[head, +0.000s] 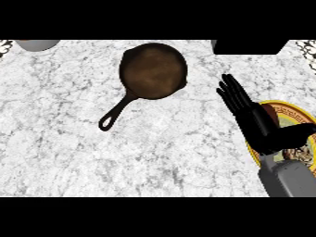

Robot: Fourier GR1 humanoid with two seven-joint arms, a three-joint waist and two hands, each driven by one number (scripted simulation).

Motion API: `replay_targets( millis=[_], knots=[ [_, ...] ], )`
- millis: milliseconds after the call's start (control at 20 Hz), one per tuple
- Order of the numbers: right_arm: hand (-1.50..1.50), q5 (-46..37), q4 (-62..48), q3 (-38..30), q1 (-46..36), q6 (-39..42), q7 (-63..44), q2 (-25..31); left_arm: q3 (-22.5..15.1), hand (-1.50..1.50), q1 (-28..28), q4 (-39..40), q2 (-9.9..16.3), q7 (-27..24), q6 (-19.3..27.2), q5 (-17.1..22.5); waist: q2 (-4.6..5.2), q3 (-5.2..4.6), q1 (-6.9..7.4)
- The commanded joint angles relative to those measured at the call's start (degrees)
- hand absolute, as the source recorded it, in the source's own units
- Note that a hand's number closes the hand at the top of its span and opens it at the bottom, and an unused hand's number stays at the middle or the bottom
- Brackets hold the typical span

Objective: Pick the cupcake from the plate and place it in the pan

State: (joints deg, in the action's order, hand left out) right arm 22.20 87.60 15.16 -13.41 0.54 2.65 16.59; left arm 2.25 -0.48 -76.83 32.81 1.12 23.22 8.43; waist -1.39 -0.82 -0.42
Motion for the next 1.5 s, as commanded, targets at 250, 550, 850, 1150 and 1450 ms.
replay_targets(
  millis=[250,550,850,1150,1450],
  knots=[
    [-1.50,15.1,-10.3,-17.4,-3.1,19.7,-1.4,16.2,-11.5,0.00,-1.2,-6.9,-3.8,0.3,-8.5,-2.5,1.74,1.04,-0.33],
    [-1.50,4.8,-21.8,-24.4,7.2,14.7,-3.6,30.8,-15.9,0.00,2.9,-10.8,-7.0,2.8,-6.9,-4.0,1.39,1.01,-0.86],
    [-1.50,-10.1,-27.2,-20.0,6.3,24.4,7.8,43.1,-16.2,0.00,3.2,-11.4,-6.7,2.5,-8.8,-3.9,1.67,0.96,1.38],
    [-1.50,-18.1,-29.6,-13.2,0.7,34.0,13.5,45.6,-15.3,0.00,-0.7,-11.7,-6.5,7.4,-9.9,-4.0,1.75,0.93,1.77],
    [-1.50,-20.3,-25.1,-9.0,-6.8,41.8,7.9,43.9,-15.7,0.00,2.1,-11.3,-8.3,3.9,-9.8,-5.7,1.54,0.80,1.47]
  ],
)
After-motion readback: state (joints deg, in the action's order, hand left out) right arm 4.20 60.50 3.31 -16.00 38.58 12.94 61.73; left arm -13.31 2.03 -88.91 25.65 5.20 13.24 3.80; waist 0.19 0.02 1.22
